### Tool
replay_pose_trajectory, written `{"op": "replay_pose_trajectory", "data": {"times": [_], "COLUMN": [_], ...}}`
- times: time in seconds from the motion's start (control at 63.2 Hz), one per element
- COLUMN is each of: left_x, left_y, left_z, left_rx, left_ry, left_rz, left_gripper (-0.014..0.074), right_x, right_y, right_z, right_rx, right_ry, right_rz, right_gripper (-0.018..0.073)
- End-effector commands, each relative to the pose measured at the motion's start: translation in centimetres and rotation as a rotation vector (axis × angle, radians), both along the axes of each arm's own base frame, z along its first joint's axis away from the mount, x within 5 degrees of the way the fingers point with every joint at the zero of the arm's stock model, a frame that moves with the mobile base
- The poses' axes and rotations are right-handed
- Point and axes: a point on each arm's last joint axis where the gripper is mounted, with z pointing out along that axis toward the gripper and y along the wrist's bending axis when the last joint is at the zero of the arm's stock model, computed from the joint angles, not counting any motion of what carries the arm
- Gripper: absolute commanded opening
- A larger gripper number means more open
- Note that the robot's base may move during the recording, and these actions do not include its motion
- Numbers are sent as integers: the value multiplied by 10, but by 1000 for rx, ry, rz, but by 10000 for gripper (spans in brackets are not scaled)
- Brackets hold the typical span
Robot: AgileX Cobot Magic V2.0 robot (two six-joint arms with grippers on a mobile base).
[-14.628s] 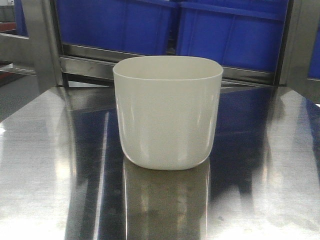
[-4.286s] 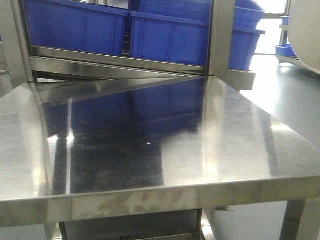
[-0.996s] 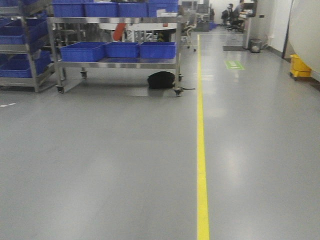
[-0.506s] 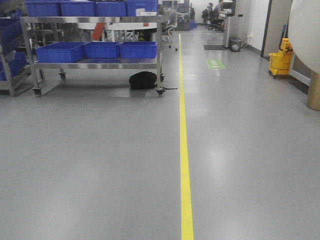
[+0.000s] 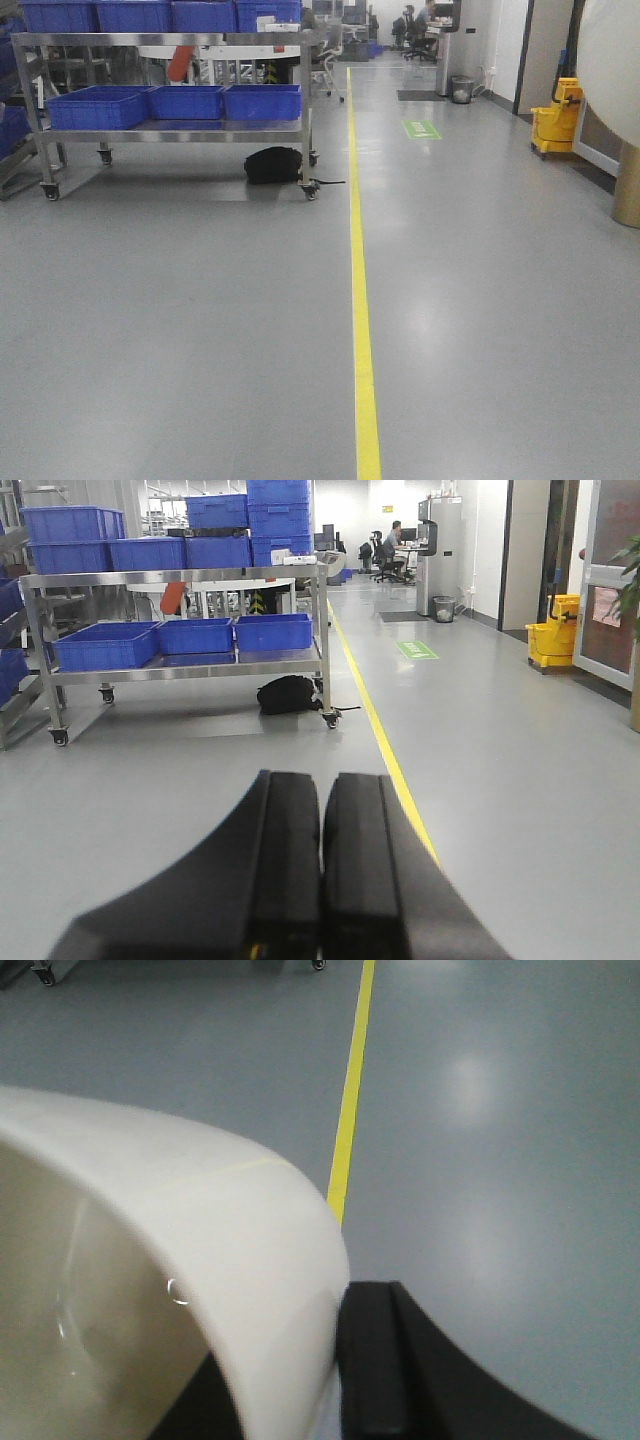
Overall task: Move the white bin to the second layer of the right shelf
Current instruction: 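Drive forward along the yellow floor line carrying the bin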
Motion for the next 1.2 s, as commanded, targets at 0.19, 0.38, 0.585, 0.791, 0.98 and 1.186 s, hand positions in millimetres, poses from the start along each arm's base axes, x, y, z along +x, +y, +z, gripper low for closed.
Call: {"op": "replay_pose_trajectory", "data": {"times": [0.19,0.38,0.585,0.791,0.98,1.186], "left_x": [0,0,0,0,0,0], "left_y": [1,1,1,1,1,1], "left_z": [-3,-3,-3,-3,-3,-3], "left_rx": [-23,-23,-23,-23,-23,-23], "left_ry": [-64,-64,-64,-64,-64,-64], "left_rz": [4,4,4,4,4,4], "left_gripper": [85,85,85,85,85,85], "right_x": [2,2,2,2,2,2], "right_y": [0,0,0,0,0,0], "right_z": [19,19,19,19,19,19], "right_rx": [14,14,14,14,14,14], "right_ry": [-136,-136,-136,-136,-136,-136], "right_rz": [-3,-3,-3,-3,-3,-3], "right_gripper": [56,56,56,56,56,56]}}
